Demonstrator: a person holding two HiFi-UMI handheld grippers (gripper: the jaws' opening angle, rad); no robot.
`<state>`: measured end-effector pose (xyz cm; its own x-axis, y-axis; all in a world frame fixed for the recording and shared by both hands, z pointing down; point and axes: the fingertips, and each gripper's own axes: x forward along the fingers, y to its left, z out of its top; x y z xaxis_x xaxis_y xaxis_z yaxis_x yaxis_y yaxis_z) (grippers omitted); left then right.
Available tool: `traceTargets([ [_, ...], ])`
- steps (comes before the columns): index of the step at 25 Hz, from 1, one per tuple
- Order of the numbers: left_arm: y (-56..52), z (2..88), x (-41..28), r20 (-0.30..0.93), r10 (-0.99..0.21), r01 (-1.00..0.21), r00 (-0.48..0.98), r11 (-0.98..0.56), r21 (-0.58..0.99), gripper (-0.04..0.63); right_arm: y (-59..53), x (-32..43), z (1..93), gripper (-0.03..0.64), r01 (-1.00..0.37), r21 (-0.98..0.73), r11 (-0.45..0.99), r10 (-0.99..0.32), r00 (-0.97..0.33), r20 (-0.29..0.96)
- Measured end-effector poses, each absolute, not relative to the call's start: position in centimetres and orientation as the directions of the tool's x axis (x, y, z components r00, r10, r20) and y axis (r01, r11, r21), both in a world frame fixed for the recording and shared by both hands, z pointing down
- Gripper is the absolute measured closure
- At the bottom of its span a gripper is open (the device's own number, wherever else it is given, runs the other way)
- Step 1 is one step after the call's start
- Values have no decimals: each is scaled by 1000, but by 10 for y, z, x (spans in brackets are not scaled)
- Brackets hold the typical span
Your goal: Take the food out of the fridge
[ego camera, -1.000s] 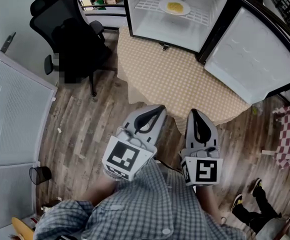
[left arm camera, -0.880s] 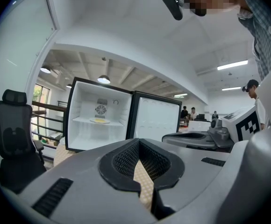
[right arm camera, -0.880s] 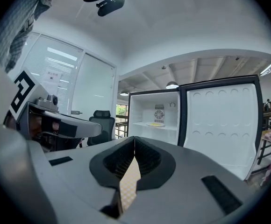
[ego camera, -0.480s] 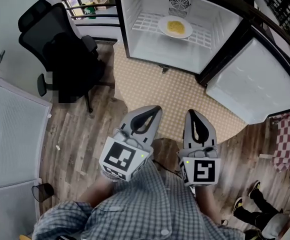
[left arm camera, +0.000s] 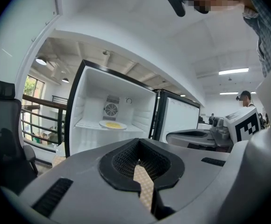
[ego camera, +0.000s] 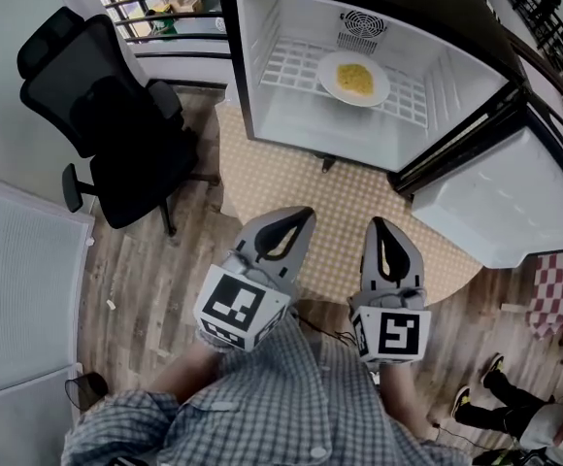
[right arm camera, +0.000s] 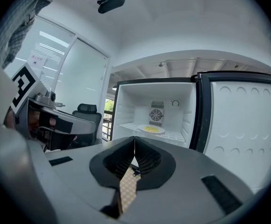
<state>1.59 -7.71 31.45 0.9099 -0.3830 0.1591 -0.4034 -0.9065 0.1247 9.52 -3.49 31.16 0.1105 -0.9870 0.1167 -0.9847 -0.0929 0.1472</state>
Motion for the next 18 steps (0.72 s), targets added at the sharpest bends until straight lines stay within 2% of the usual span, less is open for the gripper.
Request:
traceTargets([
  [12,-132,330,35,191,-361,-404,913,-869,287,589,-66,111,319,607,-977,165,-137,-971,166,173],
  [18,-151,333,51,195,-386,-432,902,-819,377,589,-73,126,326,607,-981,166,-104,-970,137,202],
])
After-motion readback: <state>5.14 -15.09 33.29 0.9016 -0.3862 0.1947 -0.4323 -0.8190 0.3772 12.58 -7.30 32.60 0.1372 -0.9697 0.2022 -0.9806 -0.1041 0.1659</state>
